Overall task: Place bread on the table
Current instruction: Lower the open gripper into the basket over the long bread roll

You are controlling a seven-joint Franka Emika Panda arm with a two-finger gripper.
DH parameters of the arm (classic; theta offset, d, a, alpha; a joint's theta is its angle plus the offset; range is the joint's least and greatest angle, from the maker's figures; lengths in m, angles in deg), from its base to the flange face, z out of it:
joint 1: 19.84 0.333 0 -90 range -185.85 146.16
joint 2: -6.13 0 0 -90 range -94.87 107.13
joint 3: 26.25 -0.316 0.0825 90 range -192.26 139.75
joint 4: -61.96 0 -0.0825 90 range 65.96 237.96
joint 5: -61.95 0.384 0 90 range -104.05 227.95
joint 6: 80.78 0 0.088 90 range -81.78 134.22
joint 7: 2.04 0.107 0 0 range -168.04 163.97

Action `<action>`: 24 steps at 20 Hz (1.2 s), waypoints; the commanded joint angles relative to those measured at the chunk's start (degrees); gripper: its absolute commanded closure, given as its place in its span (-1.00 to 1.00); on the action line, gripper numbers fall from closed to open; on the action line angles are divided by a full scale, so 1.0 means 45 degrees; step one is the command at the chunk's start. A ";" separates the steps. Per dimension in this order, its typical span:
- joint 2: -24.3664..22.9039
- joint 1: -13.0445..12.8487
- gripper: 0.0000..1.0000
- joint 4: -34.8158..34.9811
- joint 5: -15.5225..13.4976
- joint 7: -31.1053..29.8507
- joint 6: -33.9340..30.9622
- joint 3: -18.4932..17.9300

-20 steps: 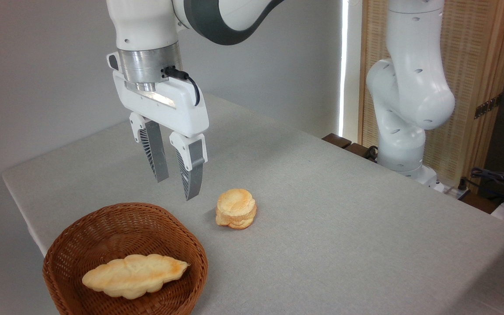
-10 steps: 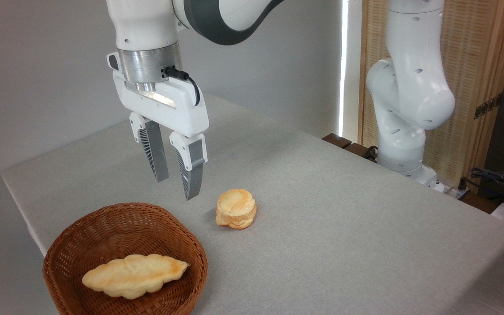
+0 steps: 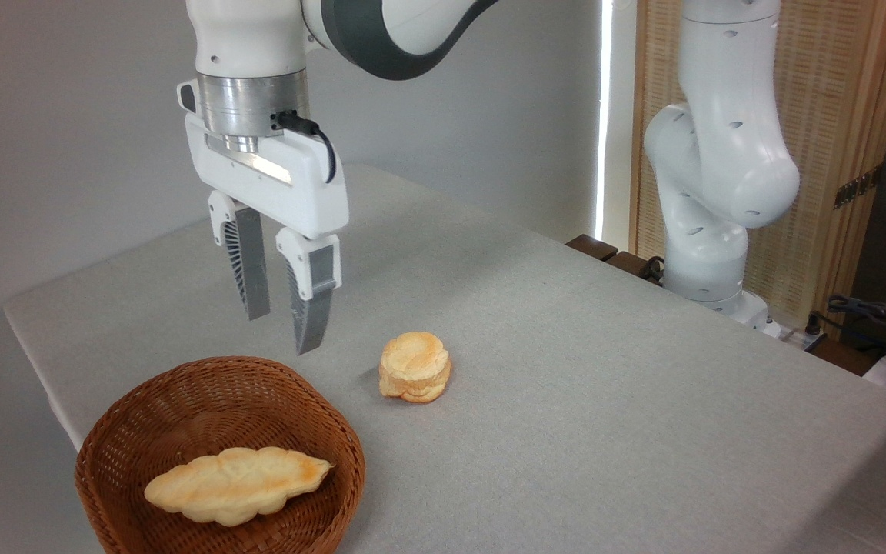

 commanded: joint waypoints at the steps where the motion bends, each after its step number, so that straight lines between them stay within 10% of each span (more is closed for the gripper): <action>1: 0.0048 -0.0052 -1.00 0.0044 0.0113 0.1654 0.0450 -0.0091; 12: 0.1044 0.0280 -1.00 0.0103 0.0113 0.6185 0.1348 -0.0170; 24: 0.2625 0.0905 -1.00 0.0083 -0.0276 0.6950 0.3086 -0.0170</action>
